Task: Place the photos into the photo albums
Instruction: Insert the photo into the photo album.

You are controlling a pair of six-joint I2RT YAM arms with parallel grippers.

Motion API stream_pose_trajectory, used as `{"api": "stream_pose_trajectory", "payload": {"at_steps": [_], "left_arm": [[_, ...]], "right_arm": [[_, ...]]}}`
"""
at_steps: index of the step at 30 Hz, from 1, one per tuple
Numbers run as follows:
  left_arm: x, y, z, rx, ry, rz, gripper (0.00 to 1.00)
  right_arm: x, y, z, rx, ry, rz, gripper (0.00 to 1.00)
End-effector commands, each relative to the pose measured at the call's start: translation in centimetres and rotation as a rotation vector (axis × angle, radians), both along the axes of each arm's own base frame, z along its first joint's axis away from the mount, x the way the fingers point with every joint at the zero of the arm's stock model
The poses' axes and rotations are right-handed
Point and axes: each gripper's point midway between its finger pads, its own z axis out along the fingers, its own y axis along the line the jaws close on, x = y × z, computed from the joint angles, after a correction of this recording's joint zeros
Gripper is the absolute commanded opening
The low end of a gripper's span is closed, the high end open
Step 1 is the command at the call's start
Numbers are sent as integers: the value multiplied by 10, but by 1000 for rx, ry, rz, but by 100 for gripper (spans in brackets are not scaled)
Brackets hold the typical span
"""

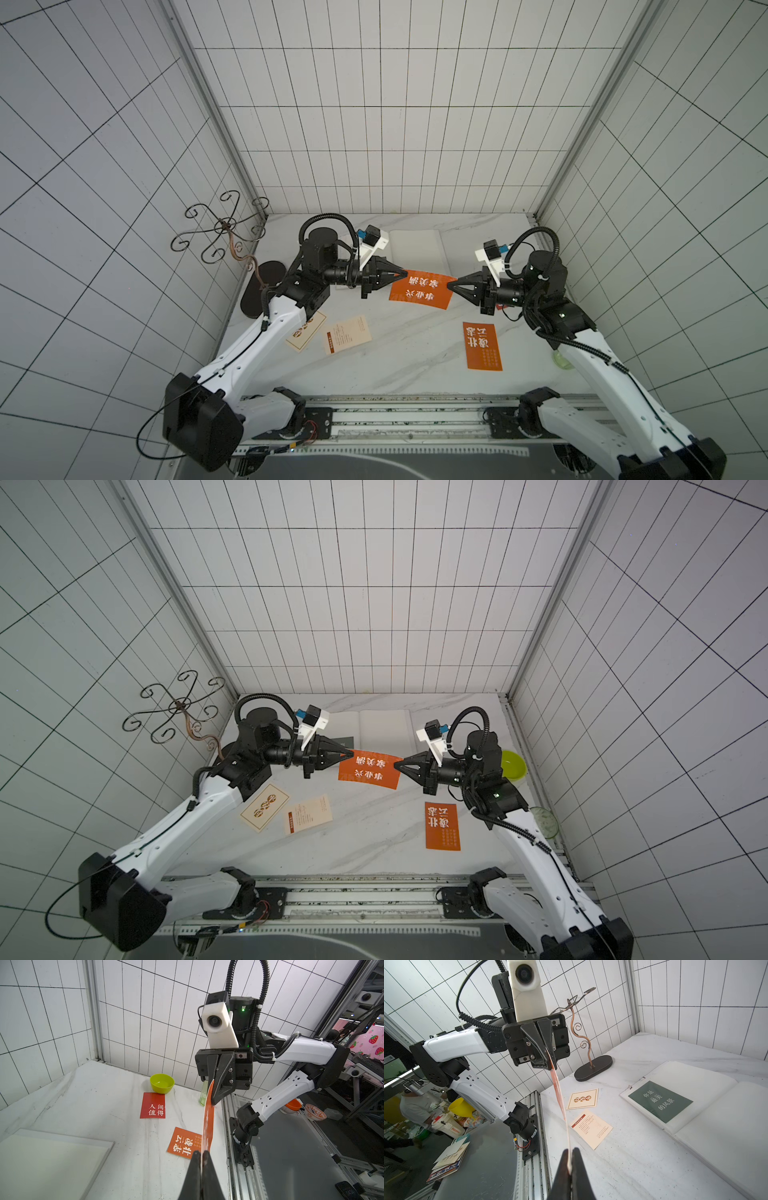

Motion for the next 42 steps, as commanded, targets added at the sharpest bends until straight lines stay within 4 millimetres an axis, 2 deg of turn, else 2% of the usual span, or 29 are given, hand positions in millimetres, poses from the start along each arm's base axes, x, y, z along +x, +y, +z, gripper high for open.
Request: {"api": "stream_pose_trajectory", "payload": {"at_steps": [1,5,7,13,17,22,25,32,36,40,42], "left_arm": [[-6,2,21,-45,-33,-5,0],[-4,2,38,-98,-11,11,0],[-4,3,46,-122,-8,16,0],[-2,6,66,-178,-6,57,0],[6,8,70,-198,5,101,0],[18,11,69,-216,30,170,0],[21,12,68,-223,35,176,0],[28,18,68,-232,38,215,0],[40,28,66,-237,41,269,35],[55,38,63,-236,51,350,60],[64,42,58,-225,59,402,65]], "right_arm": [[-2,-3,62,54,-178,-28,16],[10,-6,66,62,-176,-90,43],[19,-8,66,65,-167,-128,51],[22,-2,81,116,-184,-88,53],[18,4,94,171,-194,-14,44],[16,7,106,229,-203,36,20],[19,9,107,243,-199,43,0],[23,10,107,252,-194,47,0],[25,11,109,252,-197,46,0],[39,10,108,243,-185,-7,0],[45,11,107,244,-185,-18,0]]}}
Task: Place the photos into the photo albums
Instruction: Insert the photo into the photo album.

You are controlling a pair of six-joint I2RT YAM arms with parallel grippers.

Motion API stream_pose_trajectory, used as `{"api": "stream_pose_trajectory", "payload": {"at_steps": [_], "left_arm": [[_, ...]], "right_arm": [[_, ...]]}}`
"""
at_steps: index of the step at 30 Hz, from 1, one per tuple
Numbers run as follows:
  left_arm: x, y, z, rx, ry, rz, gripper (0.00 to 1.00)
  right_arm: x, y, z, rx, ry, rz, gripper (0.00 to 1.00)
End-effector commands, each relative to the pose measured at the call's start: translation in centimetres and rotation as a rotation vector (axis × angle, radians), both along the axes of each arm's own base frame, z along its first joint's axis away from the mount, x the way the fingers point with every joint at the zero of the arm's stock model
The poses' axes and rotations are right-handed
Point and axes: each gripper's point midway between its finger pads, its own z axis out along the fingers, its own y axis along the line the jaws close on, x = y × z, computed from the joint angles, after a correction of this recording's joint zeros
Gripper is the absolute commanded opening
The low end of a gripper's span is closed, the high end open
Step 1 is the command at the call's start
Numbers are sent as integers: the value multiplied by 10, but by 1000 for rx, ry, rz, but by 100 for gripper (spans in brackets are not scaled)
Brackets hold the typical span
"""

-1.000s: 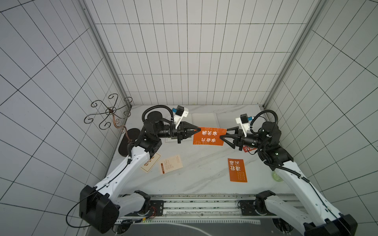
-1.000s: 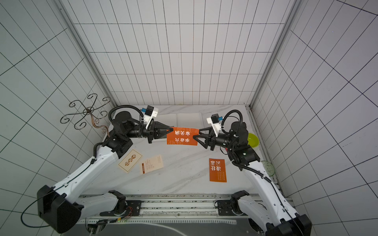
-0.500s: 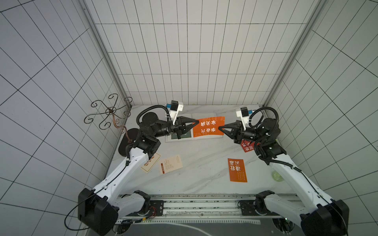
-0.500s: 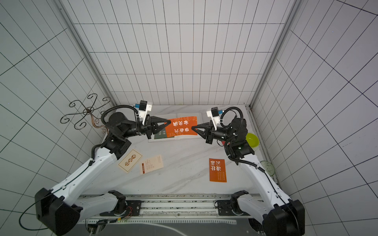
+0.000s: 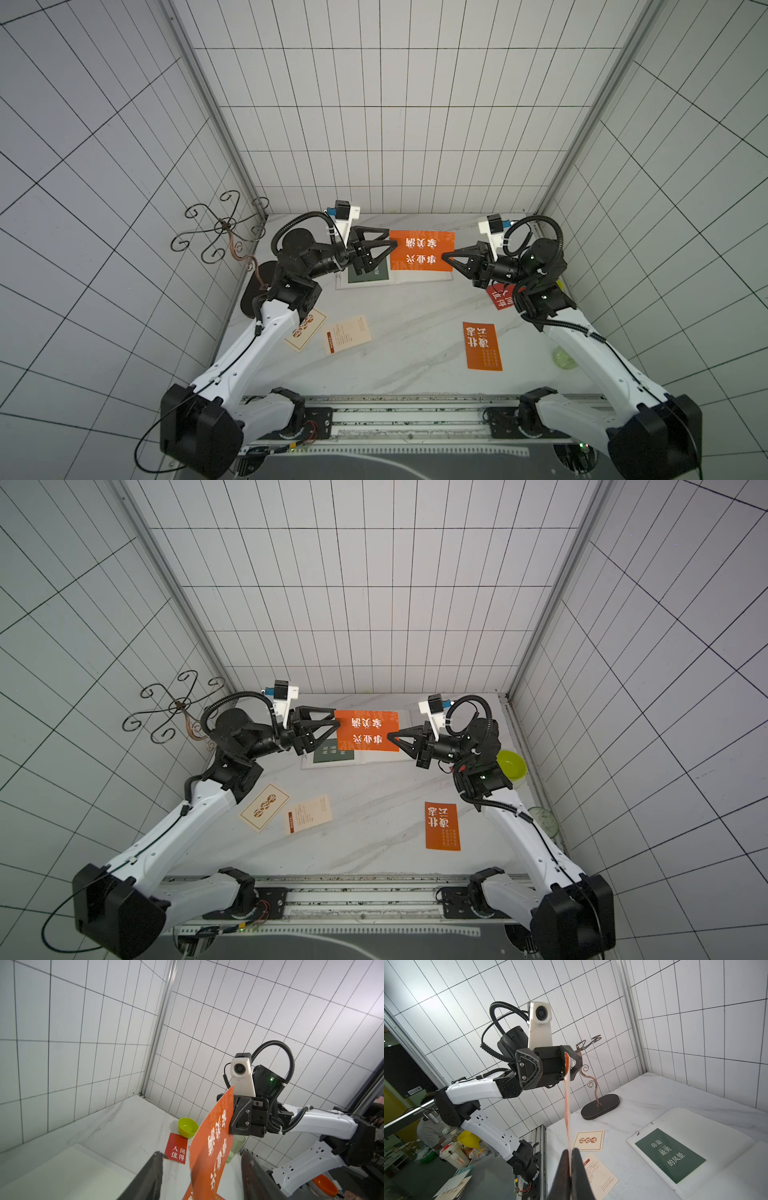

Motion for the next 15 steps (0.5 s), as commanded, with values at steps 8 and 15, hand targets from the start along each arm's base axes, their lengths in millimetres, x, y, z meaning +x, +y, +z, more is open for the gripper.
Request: {"api": "stream_pose_trajectory", "payload": {"at_steps": [8,15], "left_arm": [[49,34,-19,14,53,287,67],[83,58,-35,5,77,482,67]], "right_arm": [[24,1,56,42,-160,-65,0],[51,8,49,2,-177,-91,0]]}}
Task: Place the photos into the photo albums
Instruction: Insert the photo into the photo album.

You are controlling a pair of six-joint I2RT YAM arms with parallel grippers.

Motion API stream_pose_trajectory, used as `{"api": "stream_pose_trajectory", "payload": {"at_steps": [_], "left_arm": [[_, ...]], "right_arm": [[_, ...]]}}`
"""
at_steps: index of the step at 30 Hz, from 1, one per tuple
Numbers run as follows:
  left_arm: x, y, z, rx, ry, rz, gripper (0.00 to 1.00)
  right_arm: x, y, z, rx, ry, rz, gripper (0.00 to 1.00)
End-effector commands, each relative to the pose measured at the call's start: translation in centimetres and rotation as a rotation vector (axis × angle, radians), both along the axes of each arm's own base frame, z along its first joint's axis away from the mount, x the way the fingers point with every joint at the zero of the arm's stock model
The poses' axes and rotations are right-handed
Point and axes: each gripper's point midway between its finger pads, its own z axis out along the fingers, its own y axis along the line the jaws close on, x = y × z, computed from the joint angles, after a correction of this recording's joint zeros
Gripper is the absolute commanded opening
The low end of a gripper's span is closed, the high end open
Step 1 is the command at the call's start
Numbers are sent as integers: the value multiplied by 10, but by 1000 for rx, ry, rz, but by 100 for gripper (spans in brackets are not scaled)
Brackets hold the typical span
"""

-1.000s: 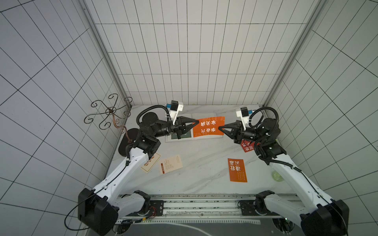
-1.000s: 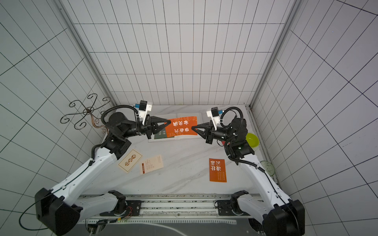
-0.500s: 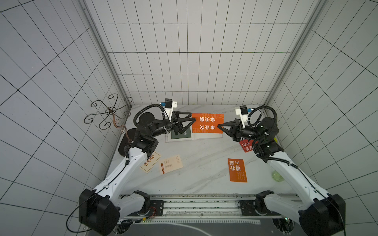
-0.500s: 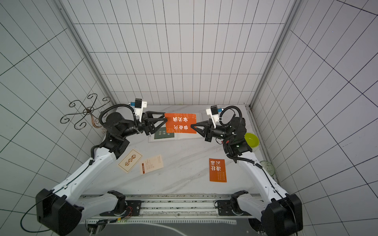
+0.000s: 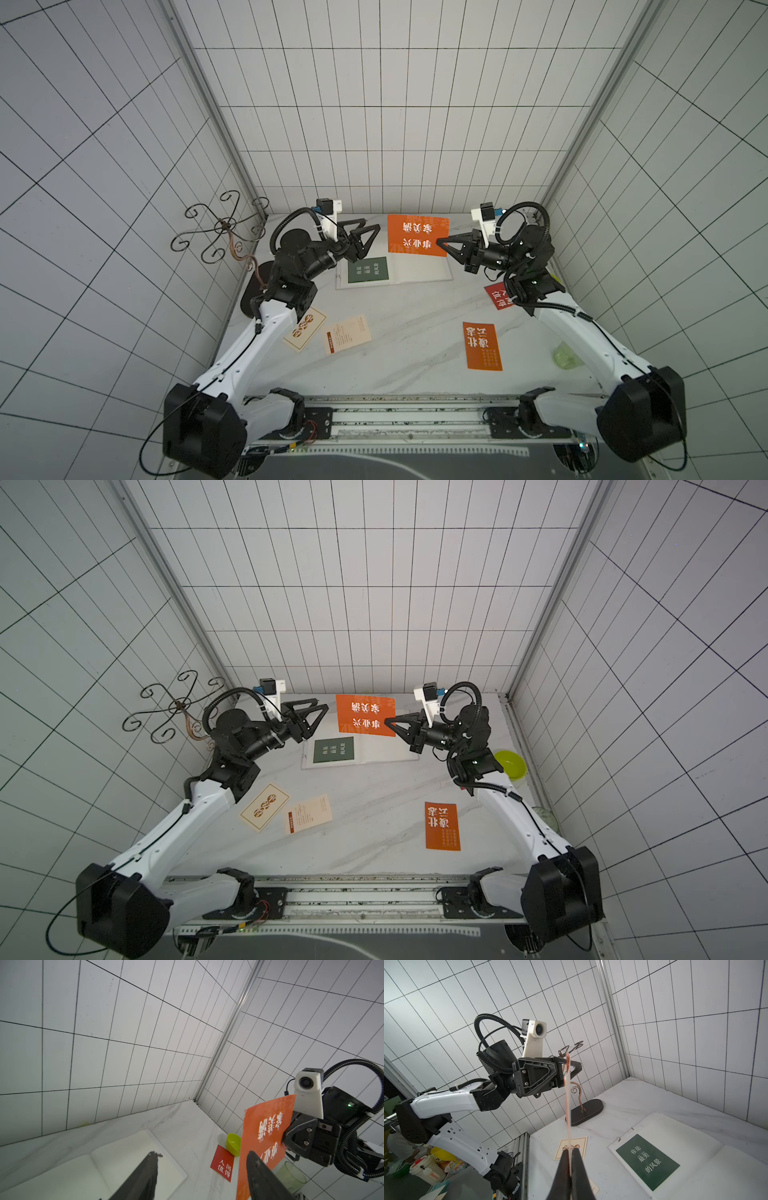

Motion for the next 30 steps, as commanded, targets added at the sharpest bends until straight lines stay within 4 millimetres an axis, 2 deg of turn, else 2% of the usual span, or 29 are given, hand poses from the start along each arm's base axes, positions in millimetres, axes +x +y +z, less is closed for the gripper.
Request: {"api": "stream_pose_trajectory", "payload": {"at_steps": [1,6,12,17,23,30], "left_arm": [[22,13,-9,9,0,123,67],[42,20,-14,37,-13,203,67],[67,24,-21,106,-31,272,66],[81,27,-30,162,-48,313,66],[98,29,-57,211,-18,333,66],[126,34,-99,201,87,303,66]], "right_arm": [[8,2,51,12,-155,-14,0],[20,1,56,10,-202,-58,0],[41,1,48,2,-236,-110,0],[56,6,44,6,-238,-107,0],[79,13,32,5,-201,-99,0],[118,22,1,-5,-89,-107,0]]}}
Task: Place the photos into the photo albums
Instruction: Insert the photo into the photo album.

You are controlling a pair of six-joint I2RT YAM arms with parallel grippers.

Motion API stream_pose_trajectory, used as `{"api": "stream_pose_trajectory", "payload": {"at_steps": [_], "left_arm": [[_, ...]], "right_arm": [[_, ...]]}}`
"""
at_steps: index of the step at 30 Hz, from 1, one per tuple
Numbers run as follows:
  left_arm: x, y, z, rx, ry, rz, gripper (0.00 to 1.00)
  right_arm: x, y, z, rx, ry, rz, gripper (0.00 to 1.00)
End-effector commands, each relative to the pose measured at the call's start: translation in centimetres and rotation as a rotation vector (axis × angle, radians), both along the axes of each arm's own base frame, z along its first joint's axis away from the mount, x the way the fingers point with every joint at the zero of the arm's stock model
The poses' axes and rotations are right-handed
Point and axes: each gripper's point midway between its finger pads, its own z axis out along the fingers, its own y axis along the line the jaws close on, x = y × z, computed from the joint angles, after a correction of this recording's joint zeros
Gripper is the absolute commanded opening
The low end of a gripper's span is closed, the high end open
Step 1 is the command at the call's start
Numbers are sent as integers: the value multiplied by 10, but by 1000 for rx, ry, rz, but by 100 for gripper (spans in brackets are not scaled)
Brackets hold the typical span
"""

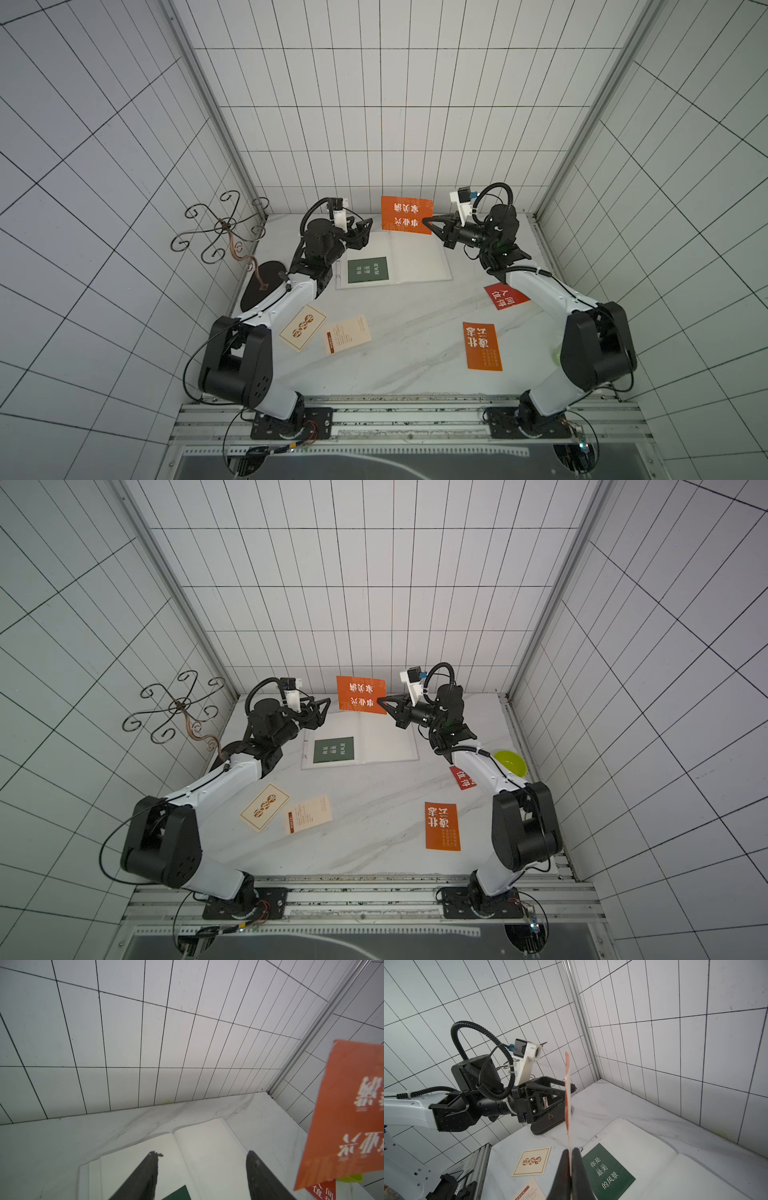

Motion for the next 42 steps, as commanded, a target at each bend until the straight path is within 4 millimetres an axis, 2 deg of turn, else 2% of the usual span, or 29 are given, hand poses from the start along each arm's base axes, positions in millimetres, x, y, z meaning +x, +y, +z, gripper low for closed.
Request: {"api": "stream_pose_trajectory", "payload": {"at_steps": [1,8,13,17,25,34,42], "left_arm": [[14,3,0,-42,2,-24,66],[39,18,-36,-151,136,-28,62],[45,22,-62,-135,212,3,61],[48,24,-76,-126,248,17,60],[54,31,-109,-108,351,80,58],[52,28,-135,-101,428,90,58],[53,23,-160,-98,482,84,58]], "right_arm": [[19,1,36,43,-65,-9,0],[50,11,-1,56,70,-2,0],[68,15,-23,50,144,-11,0],[83,15,-41,35,205,-45,0],[118,5,-91,-20,396,-197,0],[136,-8,-147,-59,610,-289,0],[150,-11,-185,-116,711,-331,0]]}}
